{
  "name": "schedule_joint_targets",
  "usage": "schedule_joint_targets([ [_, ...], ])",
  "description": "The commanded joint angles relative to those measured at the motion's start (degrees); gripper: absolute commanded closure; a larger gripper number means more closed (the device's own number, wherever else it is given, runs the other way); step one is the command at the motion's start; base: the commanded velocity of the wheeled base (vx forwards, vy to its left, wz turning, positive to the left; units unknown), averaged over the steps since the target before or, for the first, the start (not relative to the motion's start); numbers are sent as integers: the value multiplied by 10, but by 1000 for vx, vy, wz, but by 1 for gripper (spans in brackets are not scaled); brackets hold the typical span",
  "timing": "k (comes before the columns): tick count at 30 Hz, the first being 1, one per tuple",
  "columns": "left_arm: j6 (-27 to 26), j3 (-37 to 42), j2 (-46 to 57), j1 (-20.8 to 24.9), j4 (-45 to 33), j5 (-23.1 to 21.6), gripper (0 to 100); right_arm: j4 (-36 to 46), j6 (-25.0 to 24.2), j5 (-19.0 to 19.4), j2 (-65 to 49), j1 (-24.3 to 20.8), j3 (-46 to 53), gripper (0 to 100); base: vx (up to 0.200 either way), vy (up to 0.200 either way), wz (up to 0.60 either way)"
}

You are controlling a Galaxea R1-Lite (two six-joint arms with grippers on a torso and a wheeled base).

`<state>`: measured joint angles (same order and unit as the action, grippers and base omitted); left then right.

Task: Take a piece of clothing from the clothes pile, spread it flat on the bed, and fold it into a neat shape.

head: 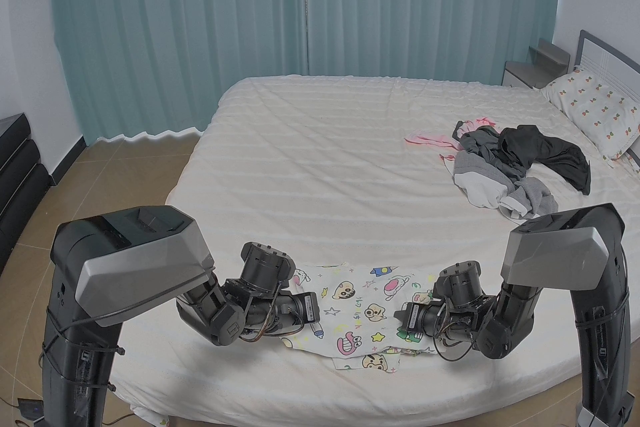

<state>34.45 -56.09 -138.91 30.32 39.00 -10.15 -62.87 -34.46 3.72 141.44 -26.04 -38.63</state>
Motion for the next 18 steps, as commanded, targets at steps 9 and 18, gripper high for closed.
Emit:
schedule_joint_targets([
  [9,61,47,41,-3,7,-2,100,-52,-22,0,-35,3,39,100,0,0,0],
  [18,80,77,48,2,61,0,100,-52,-25,1,-62,-2,48,100,0,0,0],
])
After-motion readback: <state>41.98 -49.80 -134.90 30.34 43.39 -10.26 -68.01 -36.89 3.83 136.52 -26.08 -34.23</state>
